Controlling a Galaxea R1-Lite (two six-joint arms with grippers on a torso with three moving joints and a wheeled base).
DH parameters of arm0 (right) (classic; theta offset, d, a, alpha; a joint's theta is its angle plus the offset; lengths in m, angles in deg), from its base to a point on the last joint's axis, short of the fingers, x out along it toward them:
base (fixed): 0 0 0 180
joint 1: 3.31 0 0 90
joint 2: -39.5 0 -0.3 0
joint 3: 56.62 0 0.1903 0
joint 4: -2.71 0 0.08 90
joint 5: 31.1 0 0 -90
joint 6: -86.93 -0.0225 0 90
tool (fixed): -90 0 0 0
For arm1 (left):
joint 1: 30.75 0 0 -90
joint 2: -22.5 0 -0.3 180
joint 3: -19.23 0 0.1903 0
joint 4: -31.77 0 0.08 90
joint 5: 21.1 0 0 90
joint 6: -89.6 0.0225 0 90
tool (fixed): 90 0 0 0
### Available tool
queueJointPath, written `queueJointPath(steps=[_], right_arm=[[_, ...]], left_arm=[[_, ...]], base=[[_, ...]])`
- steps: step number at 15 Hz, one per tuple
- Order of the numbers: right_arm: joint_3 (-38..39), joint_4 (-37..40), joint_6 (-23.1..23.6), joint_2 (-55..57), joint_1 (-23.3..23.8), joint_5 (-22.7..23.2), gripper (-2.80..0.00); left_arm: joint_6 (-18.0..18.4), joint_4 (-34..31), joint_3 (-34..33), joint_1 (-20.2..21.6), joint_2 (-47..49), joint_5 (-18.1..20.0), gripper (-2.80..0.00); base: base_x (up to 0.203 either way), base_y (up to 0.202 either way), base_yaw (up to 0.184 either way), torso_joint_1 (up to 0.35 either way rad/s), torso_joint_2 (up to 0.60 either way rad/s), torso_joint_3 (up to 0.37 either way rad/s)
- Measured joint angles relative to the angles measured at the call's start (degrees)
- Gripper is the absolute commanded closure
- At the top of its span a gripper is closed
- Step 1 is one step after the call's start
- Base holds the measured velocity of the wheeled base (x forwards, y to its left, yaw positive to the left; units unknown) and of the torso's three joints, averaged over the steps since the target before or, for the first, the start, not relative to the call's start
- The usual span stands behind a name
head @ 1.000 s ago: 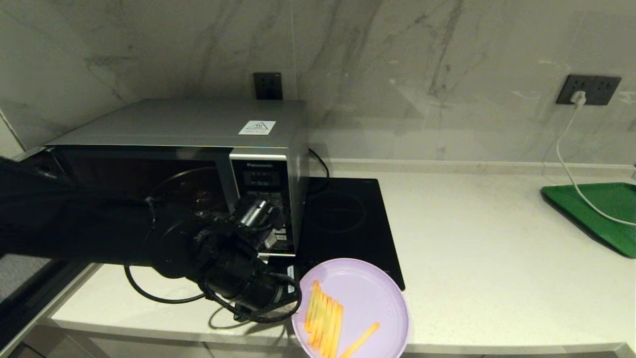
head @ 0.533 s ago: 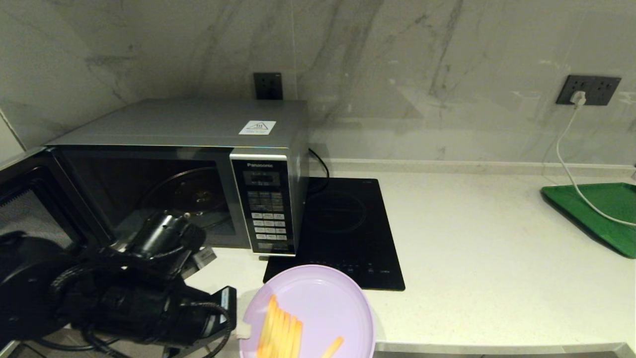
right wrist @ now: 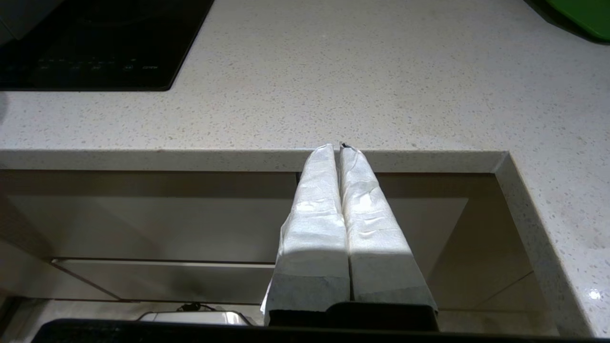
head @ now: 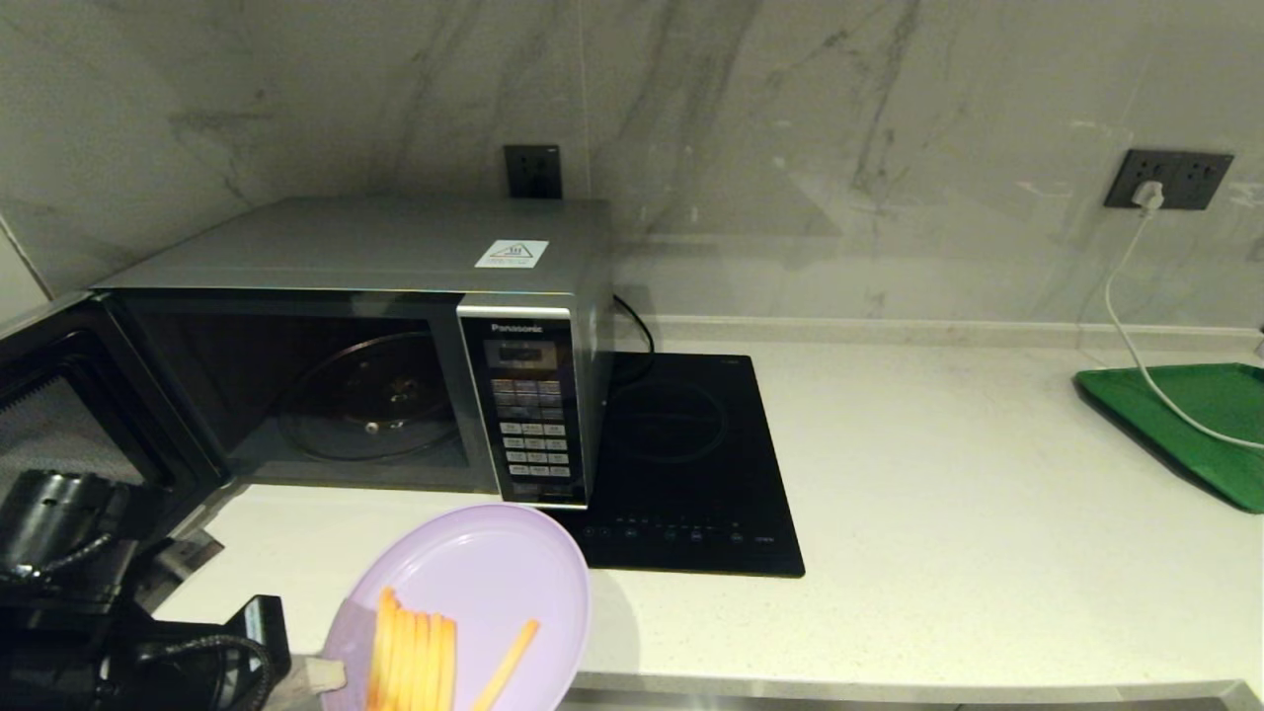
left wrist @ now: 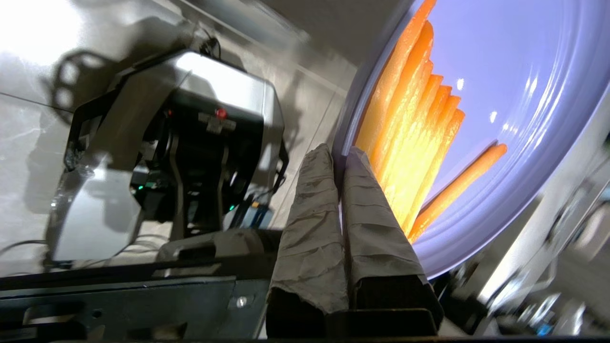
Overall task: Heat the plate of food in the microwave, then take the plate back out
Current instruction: Put the plate in the microwave oven
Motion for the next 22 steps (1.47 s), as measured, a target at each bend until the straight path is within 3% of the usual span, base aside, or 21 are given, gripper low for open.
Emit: queueJointPath(steps=[5,8,10,13,17,22], right_arm=[[0.00,0.02,0.00,0.00,-0.02,0.07,0.00],[0.00,0.02,0.02,0.00,0.00,0.05,0.00],[0.00,0.02,0.01,0.00,0.00,0.02,0.00],[0.00,0.02,0.00,0.00,-0.02,0.06,0.00],[0.00,0.02,0.01,0.00,0.00,0.05,0.00],[0.00,0.02,0.01,0.00,0.00,0.07,0.00]], left_arm=[[4.38,2.71,1.35,17.38,6.57,1.64,0.00],[4.41,6.20,5.03,24.17,13.30,1.74,0.00],[2.70,7.03,9.15,26.18,17.19,1.55,0.00],[-3.97,6.89,17.03,25.89,22.82,1.12,0.00],[-13.32,6.67,25.01,19.65,29.09,-3.92,0.00],[-17.34,6.42,27.61,14.92,30.93,-4.35,0.00]], base=[[0.000,0.000,0.000,0.000,0.00,0.000],[0.000,0.000,0.000,0.000,0.00,0.000],[0.000,0.000,0.000,0.000,0.00,0.000],[0.000,0.000,0.000,0.000,0.00,0.000],[0.000,0.000,0.000,0.000,0.00,0.000],[0.000,0.000,0.000,0.000,0.00,0.000]])
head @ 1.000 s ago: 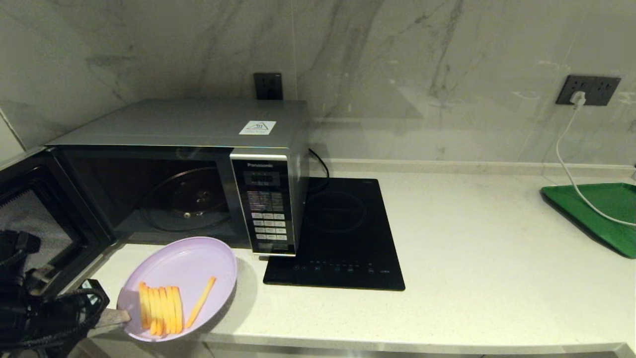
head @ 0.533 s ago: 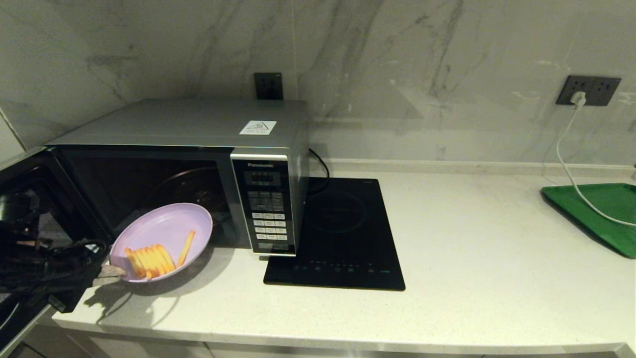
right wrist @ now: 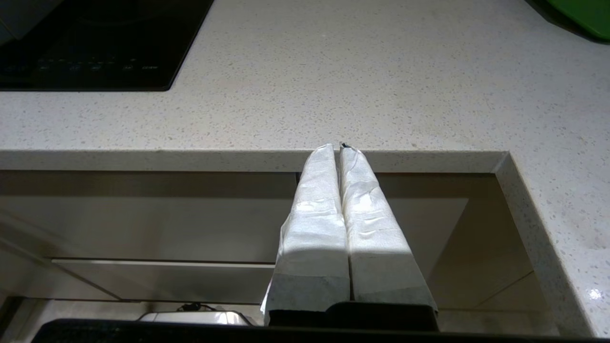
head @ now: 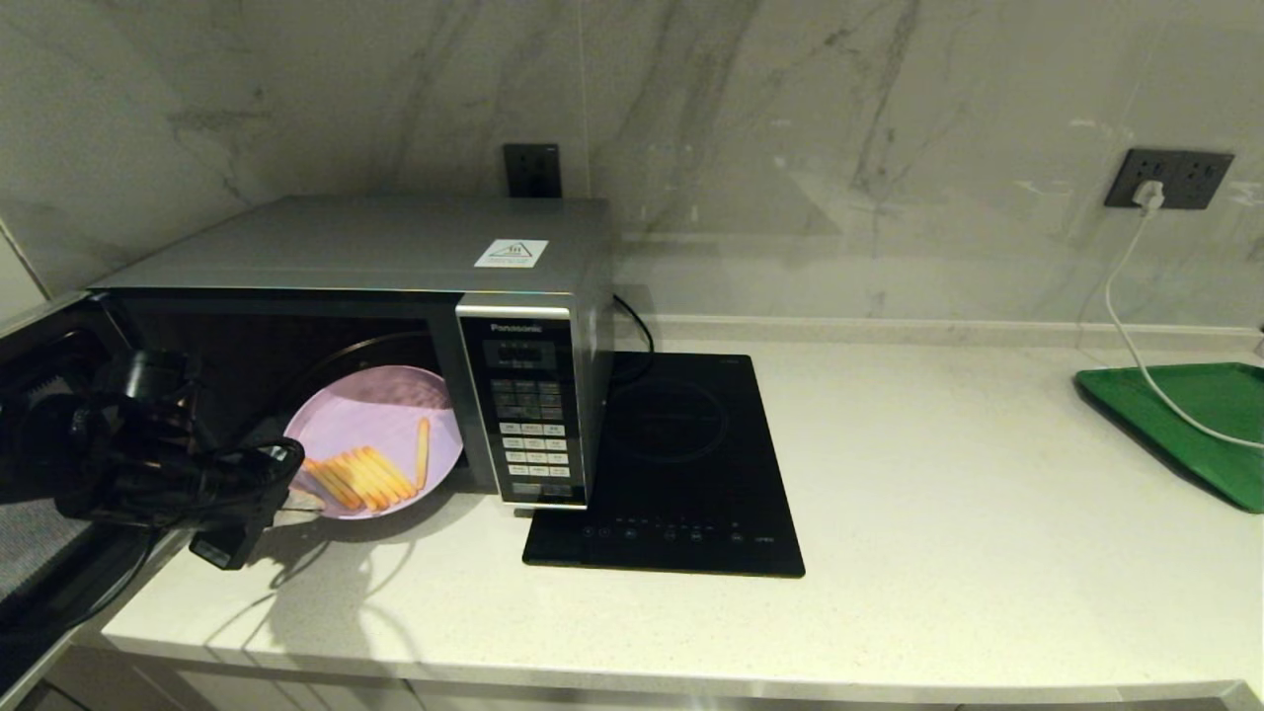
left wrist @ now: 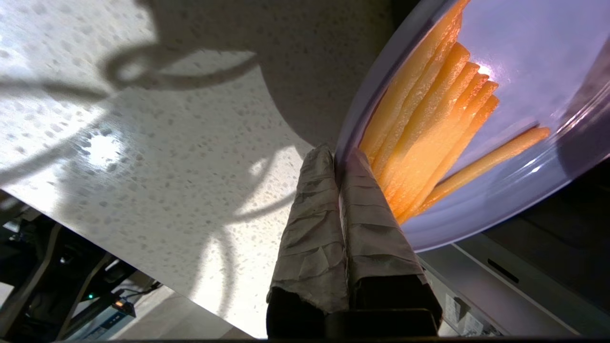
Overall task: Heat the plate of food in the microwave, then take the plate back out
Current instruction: Put the plate in the microwave oven
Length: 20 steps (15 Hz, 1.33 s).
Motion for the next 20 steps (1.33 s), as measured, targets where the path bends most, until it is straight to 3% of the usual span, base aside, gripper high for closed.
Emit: queueJointPath(steps=[10,20], right_arm=[[0.00,0.00,0.02,0.00,0.00,-0.01,0.00],[0.00,-0.01,0.02,0.00,0.00,-0.04,0.00]], left_arm=[[-8.77,-1.38,3.00,-1.08,-1.54,0.27,0.00],[-17.63,-1.35,10.24,-1.05,2.27,0.40,0.00]], base=[[0.000,0.000,0.000,0.000,0.00,0.000],[0.000,0.000,0.000,0.000,0.00,0.000]])
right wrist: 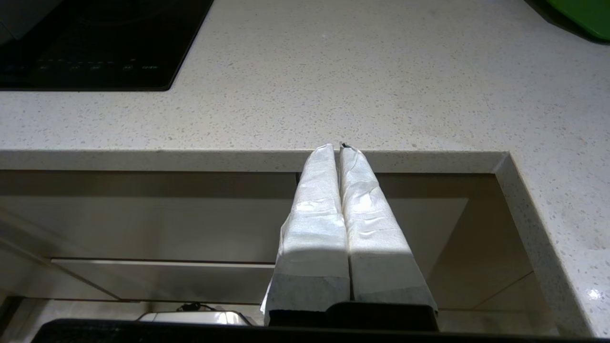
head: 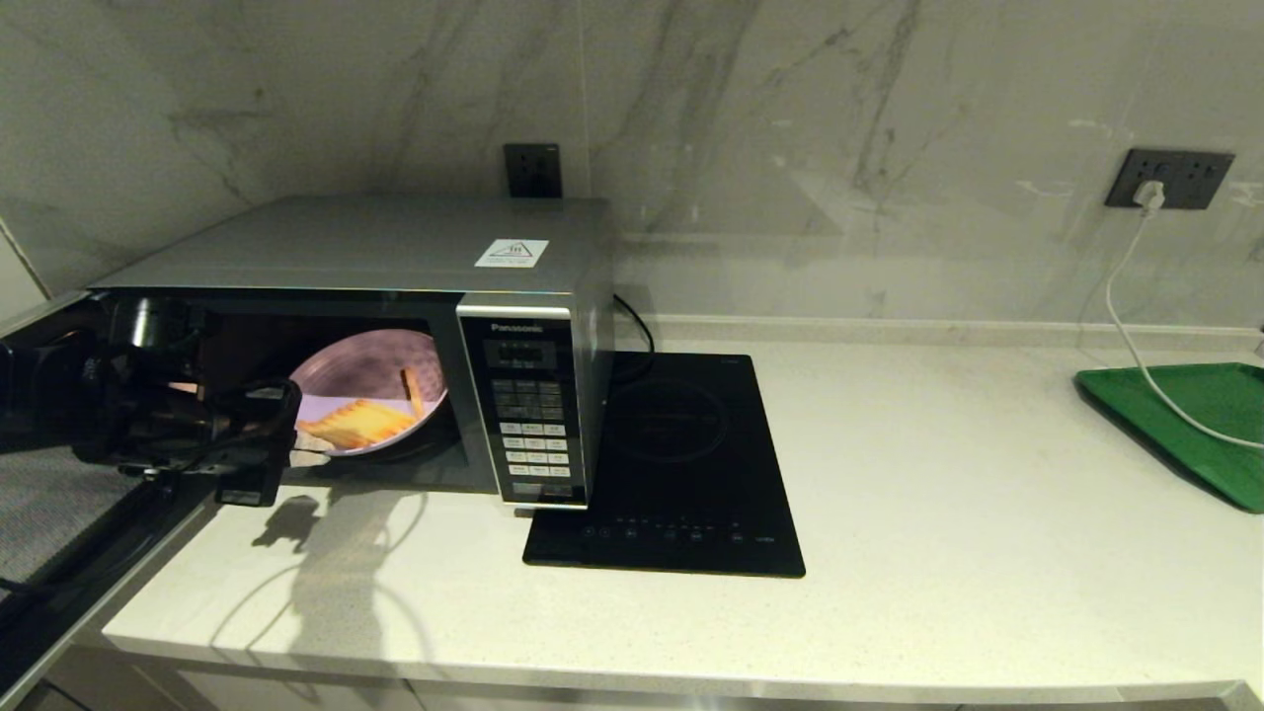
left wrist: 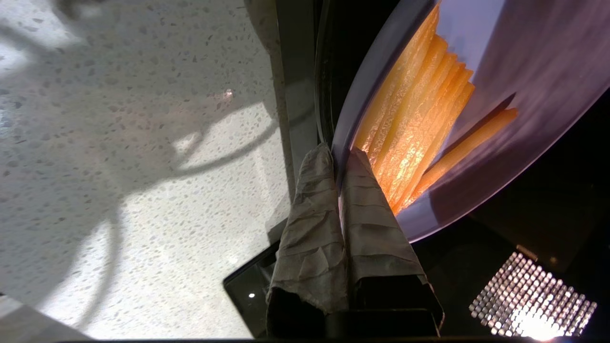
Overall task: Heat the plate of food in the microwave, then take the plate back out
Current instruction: Put the plate in the microwave oven
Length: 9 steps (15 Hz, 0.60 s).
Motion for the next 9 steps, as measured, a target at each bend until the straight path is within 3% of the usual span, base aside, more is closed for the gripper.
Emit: queueJointPath(steps=[9], right_arm=[[0.00,0.01,-0.02,0.00,0.00,0.05,0.00]], left_arm=[[-1.98,-0.05,4.49,0.02,4.29,-0.72,0.00]], base=[[0.000,0.000,0.000,0.000,0.00,0.000]])
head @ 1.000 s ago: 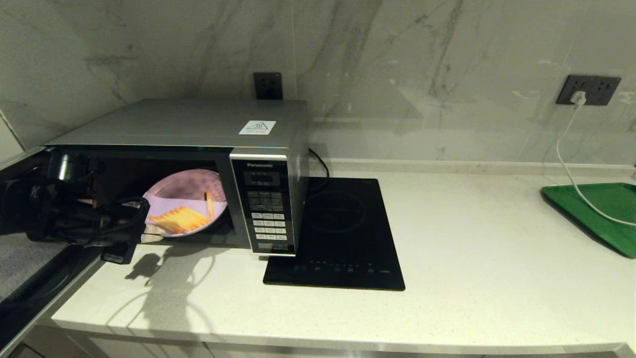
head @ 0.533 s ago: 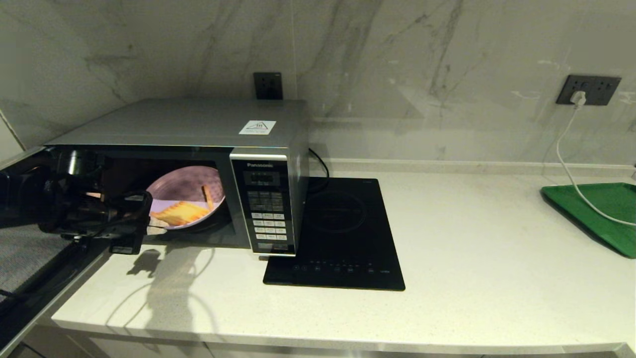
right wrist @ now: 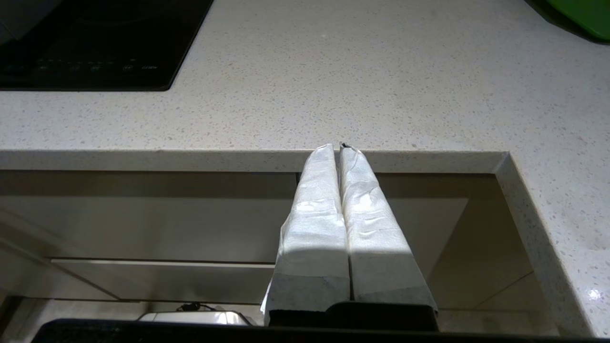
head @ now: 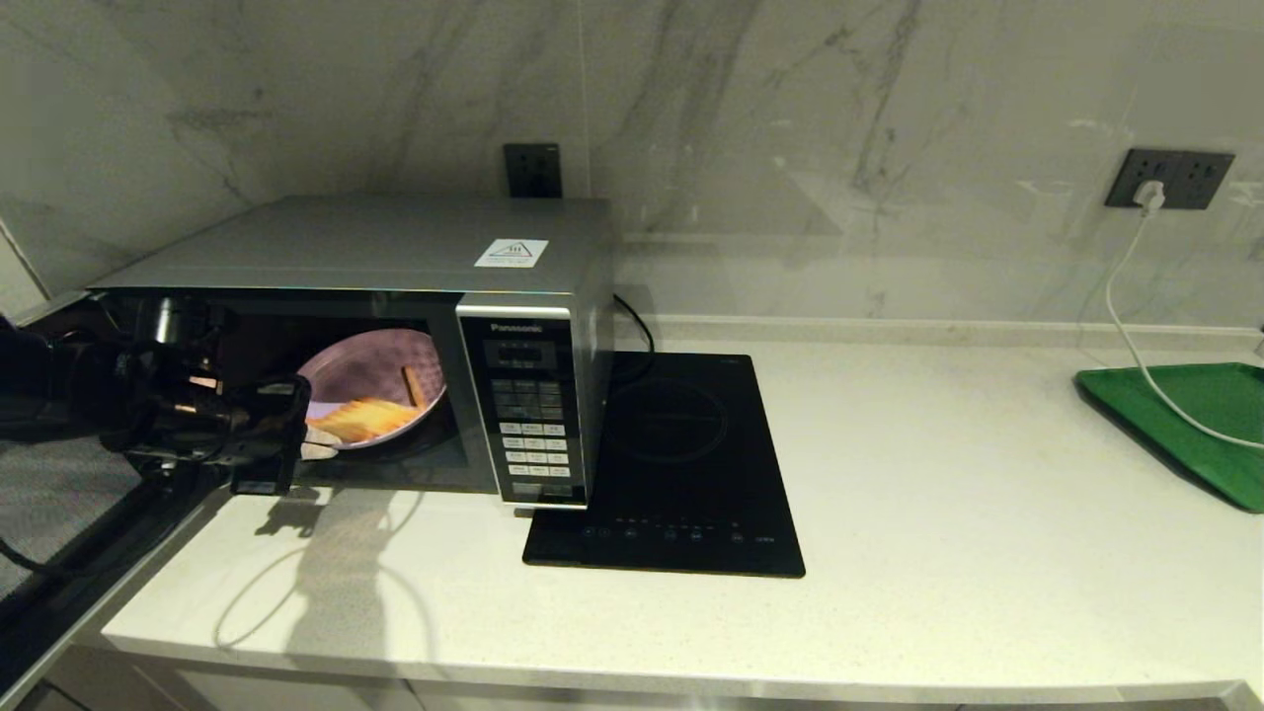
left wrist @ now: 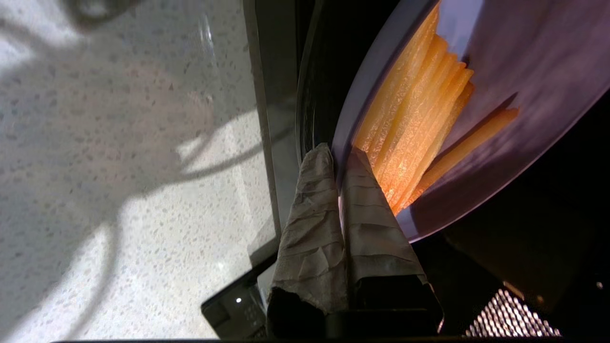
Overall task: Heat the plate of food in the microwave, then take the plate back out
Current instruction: Put the plate in the microwave oven
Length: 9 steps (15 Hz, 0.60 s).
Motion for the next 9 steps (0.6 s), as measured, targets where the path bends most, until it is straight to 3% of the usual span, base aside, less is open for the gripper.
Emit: queueJointPath(steps=[3,9], right_arm=[[0.00,0.00,0.00,0.00,0.00,-0.01,0.00],[0.00,0.00,0.00,0.00,0.00,-0.03,0.00]], left_arm=[[-1.66,-0.17,0.46,-0.05,1.18,-0.94,0.00],[-1.50,-0.20,0.77,-0.22,1.83,-1.14,0.00]], base=[[0.000,0.000,0.000,0.000,0.00,0.000],[0.000,0.000,0.000,0.000,0.00,0.000]])
